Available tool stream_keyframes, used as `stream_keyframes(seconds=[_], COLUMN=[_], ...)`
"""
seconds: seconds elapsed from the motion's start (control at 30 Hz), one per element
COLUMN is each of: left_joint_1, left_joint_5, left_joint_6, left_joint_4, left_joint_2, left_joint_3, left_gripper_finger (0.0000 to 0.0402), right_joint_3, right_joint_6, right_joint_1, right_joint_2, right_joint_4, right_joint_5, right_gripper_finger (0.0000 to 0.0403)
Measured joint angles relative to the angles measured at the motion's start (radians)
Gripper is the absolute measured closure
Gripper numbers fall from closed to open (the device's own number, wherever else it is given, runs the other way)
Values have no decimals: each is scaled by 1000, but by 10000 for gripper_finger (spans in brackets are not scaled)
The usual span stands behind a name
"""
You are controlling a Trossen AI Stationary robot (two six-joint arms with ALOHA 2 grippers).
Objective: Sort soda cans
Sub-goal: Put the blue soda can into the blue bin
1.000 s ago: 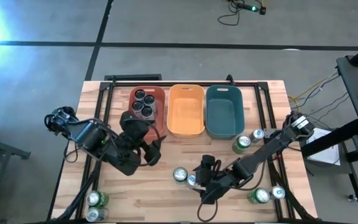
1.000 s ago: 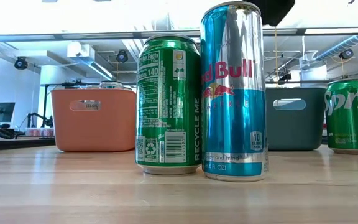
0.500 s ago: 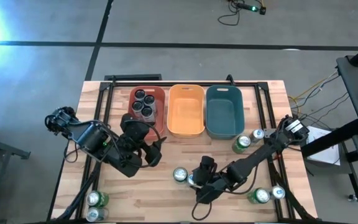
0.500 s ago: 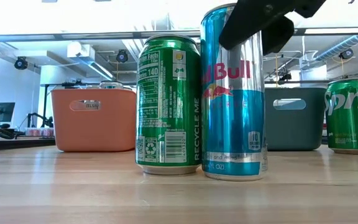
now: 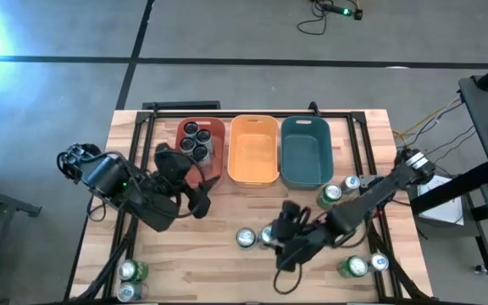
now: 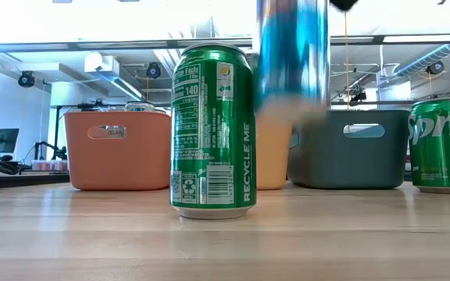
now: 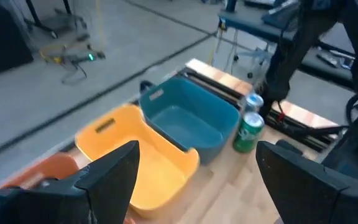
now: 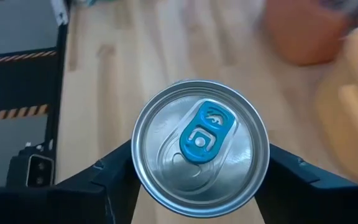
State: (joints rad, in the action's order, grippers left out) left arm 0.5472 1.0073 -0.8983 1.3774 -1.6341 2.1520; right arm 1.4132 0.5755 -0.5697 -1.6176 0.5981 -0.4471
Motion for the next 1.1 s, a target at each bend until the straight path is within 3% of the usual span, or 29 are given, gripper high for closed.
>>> stream_keyframes(seconds=[0.13,0.3,0.5,0.7,0.9,1.1], left_joint_1=[0,-6,-13,-22,-52,-86], left_joint_5=[65,132,135,135,135,135], left_joint_6=[67,109,123,121,111,92], left_joint_4=[8,6,-1,-9,-62,-77], left_joint_2=[0,0,-4,-17,-42,-59], left_joint_3=[49,67,60,58,58,58], left_gripper_finger=[95,95,95,95,95,95], right_joint_3=[32,12,-90,-291,-521,-605], right_joint_6=[6,84,127,70,-126,-260], right_joint_1=[37,130,321,581,780,881], right_joint_2=[124,307,473,520,503,455], right_joint_4=[118,273,428,341,-27,-220], right_joint_5=[-60,-230,-396,-315,-54,-37], right_gripper_finger=[157,172,163,169,160,166])
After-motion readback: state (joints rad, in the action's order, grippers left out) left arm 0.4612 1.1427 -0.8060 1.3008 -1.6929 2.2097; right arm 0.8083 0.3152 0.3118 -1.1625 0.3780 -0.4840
